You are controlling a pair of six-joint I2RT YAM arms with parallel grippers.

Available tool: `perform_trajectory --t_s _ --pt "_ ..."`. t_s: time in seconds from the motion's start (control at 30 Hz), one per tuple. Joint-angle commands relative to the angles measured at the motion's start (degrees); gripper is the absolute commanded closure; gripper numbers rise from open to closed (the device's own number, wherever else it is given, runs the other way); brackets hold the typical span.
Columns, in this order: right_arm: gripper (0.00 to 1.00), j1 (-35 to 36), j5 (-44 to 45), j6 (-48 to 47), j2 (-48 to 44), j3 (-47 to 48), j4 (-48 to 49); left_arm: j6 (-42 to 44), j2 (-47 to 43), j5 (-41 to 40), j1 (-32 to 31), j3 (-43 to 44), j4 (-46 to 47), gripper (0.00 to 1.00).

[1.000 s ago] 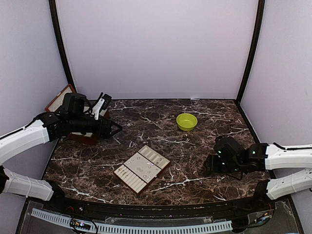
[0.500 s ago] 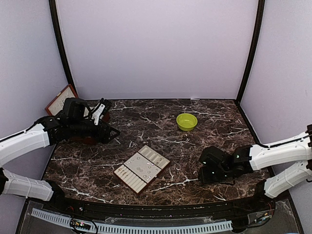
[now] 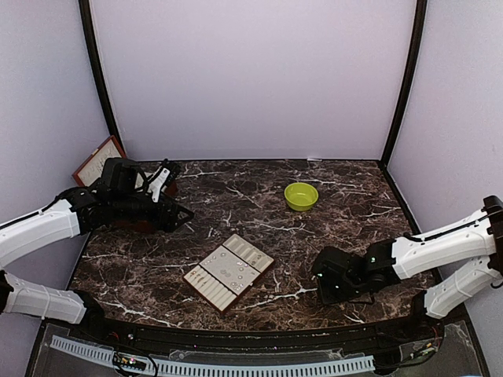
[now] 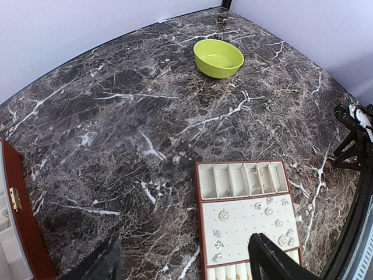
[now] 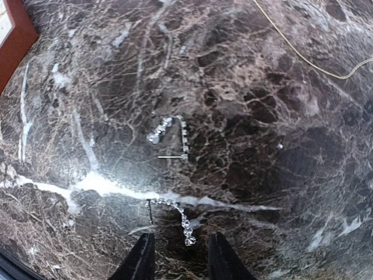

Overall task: Organize the mixed jewelry
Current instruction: Pick up the earring from the center of the board.

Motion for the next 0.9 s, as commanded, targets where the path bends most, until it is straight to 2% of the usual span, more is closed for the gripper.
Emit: perform_trajectory --t_s 0.0,0.4,0.53,0.67,0.87 --pt "0.70 0.81 2.62 1.27 1.17 1.43 -1.27 0.11 -0.69 1.31 0.37 -0.73 -0.43 0.23" --pt "0.83 3.08 4.61 1.48 5.84 3.93 -5.39 -0.11 -0.95 1.38 0.37 -0.86 -0.33 0.24" --pt "0.91 3.23 4.06 2.11 5.58 2.73 -4.10 0.03 -1.01 1.51 0.37 -0.82 -0.33 0.24" --pt "1.00 3.23 4.07 2.70 4.44 1.66 -1.61 -0.24 -1.44 2.68 -0.02 -1.45 0.22 0.29" --pt "1.00 2.85 6.30 2.18 3.15 1.91 2.68 -2.19 -0.79 -5.34 -9.92 -0.93 -0.65 0.31"
